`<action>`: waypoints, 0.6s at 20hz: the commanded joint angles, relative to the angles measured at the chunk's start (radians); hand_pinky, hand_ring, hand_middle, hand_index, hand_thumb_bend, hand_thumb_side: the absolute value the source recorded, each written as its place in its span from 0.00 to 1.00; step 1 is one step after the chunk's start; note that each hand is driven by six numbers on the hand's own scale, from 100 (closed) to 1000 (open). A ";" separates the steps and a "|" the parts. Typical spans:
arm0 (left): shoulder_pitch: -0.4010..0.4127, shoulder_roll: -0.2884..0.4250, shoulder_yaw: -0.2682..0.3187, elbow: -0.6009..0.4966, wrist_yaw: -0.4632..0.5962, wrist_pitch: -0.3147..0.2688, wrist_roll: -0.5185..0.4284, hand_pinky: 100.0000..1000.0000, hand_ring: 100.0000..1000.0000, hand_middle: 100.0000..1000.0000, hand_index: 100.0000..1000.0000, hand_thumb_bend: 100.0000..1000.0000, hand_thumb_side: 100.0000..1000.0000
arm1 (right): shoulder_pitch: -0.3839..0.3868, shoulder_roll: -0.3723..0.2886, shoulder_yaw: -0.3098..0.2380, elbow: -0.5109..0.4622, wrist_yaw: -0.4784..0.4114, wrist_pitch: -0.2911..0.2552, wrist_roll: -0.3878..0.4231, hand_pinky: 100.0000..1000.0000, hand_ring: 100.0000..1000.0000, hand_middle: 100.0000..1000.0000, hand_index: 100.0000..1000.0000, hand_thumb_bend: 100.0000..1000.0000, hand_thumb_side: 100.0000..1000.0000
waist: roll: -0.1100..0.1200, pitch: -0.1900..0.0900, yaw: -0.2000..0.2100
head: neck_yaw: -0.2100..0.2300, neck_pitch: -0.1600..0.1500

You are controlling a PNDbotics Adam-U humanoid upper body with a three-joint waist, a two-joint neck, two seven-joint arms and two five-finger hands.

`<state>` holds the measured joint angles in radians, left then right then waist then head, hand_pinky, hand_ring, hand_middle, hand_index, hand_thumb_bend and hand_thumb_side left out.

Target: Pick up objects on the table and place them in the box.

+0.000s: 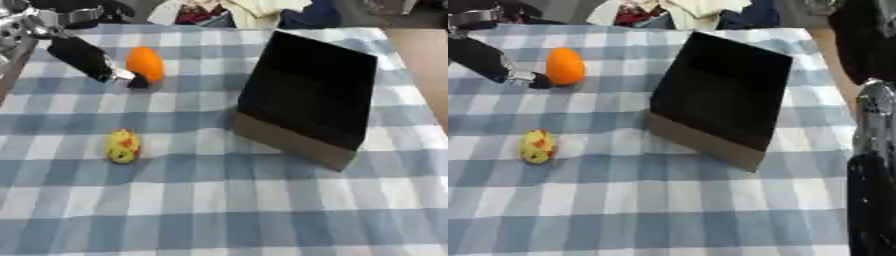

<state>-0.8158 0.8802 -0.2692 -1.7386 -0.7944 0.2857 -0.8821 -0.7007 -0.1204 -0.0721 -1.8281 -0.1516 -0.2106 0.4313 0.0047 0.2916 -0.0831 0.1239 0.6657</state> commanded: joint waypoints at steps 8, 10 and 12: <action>-0.063 -0.027 -0.009 0.075 -0.080 0.065 -0.025 0.83 0.88 0.85 1.00 0.36 0.52 | -0.016 -0.013 0.004 -0.009 0.000 0.002 0.012 0.97 0.85 0.72 0.86 0.00 0.72 | 0.008 -0.006 -0.011 | 0.015 -0.025; -0.070 -0.034 -0.008 0.093 -0.093 0.070 -0.025 0.83 0.88 0.86 1.00 0.35 0.51 | -0.019 -0.015 0.003 -0.007 -0.001 0.002 0.013 0.97 0.85 0.72 0.86 0.00 0.72 | 0.009 -0.002 -0.014 | 0.016 -0.028; -0.074 -0.041 -0.007 0.109 -0.103 0.073 -0.025 0.83 0.88 0.86 1.00 0.35 0.50 | -0.021 -0.018 0.003 -0.006 -0.001 0.002 0.014 0.97 0.85 0.72 0.86 0.00 0.72 | 0.010 0.003 -0.016 | 0.017 -0.031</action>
<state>-0.8704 0.8243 -0.2857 -1.6325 -0.8870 0.3293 -0.8843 -0.7046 -0.1207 -0.0671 -1.8266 -0.1517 -0.2076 0.4430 0.0128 0.3137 -0.0985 0.1386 0.6483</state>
